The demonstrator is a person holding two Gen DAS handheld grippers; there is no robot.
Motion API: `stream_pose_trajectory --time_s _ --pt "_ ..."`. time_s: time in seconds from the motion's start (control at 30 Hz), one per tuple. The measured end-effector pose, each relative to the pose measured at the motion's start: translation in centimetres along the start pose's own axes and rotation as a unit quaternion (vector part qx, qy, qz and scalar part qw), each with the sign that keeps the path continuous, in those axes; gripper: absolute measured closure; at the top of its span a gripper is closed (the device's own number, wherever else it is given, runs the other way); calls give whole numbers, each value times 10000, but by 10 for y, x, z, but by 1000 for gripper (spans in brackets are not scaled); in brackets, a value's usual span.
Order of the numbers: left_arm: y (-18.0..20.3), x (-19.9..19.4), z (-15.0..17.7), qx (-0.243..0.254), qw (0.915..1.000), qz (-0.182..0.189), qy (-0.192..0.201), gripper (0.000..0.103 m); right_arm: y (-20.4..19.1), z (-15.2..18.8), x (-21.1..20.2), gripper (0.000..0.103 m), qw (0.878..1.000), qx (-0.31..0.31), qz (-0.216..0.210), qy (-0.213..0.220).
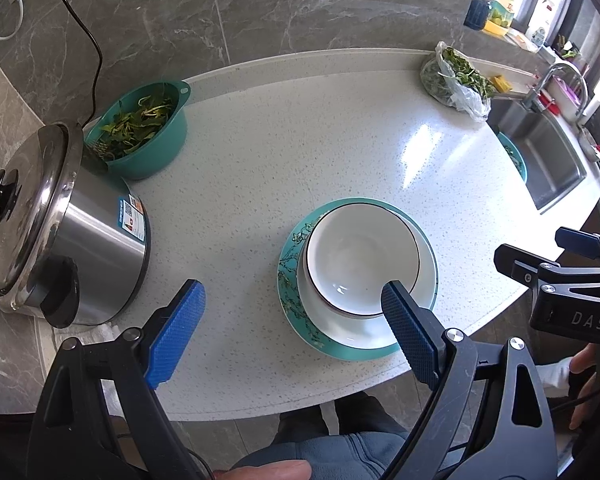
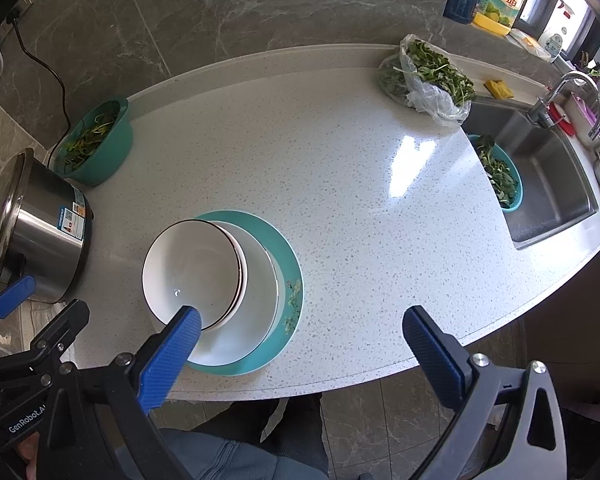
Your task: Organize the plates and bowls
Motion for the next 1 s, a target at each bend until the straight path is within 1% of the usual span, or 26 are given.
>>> stream_pose_trajectory --time_s 1.0 --pt "4 3 1 -62 10000 -8 -53 13 0 -3 2 0 10000 -25 -7 -11"
Point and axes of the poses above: each gripper's, at about its wrist camera, not at the fingertips, and x roughly the way its jaws point, y to its right, z to its underside, the point moved 6 cm from there along x, roughly the way its jaws point, and after that the axes turned 7 degrees about -z, right-handed, at the moved point
